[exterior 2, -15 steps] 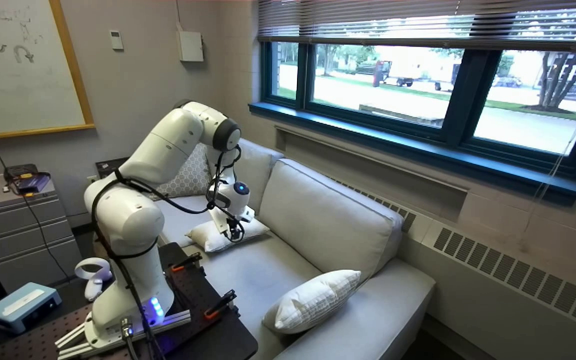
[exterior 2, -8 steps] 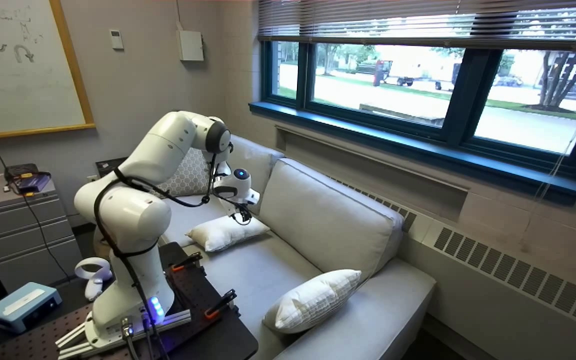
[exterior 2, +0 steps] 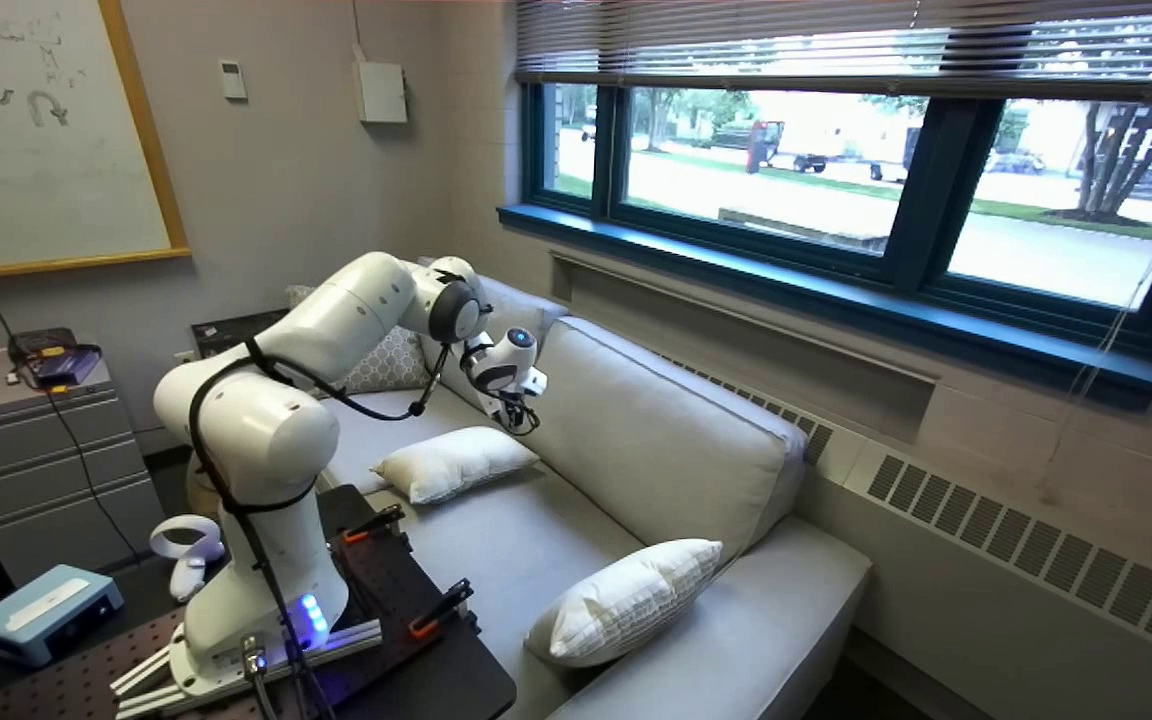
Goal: Put the pillows upright against the armrest of the couch
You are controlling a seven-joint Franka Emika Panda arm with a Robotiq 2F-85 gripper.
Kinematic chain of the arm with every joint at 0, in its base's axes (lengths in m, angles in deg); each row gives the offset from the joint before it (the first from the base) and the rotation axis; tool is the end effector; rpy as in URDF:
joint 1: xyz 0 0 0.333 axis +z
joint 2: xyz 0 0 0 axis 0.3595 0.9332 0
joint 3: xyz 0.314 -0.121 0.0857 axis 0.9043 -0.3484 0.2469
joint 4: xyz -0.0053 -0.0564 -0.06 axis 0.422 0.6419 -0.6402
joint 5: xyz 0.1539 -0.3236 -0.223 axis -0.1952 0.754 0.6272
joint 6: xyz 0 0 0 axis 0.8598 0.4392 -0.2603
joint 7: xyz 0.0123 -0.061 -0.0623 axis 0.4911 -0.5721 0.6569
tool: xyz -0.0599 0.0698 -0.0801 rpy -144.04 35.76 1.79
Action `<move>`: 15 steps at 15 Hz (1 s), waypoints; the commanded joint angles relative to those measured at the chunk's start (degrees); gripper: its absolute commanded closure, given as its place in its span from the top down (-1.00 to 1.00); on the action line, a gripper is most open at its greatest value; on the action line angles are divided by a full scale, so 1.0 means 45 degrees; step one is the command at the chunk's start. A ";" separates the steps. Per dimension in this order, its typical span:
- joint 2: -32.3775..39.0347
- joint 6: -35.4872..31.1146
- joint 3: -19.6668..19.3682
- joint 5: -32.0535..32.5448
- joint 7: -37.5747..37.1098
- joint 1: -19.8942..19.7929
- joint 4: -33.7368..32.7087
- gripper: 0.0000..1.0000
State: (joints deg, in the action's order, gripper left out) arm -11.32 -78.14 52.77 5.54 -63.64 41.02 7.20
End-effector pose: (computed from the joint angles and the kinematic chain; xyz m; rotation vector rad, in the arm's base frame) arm 0.6845 0.3540 0.0281 -2.6703 0.1965 -0.1802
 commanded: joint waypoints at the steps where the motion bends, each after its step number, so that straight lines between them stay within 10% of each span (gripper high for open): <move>1: 0.2069 0.1588 0.0825 0.1128 -0.0948 -0.0625 -0.2969 1.00; 10: 0.5614 0.6598 0.0525 0.1321 -0.2329 0.1147 -0.8171 1.00; 15: 0.4641 0.6210 0.0767 0.1368 -0.3313 0.0989 -0.6226 1.00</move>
State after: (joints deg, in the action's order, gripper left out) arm 9.56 -51.05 55.90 10.65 -74.48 46.07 -21.24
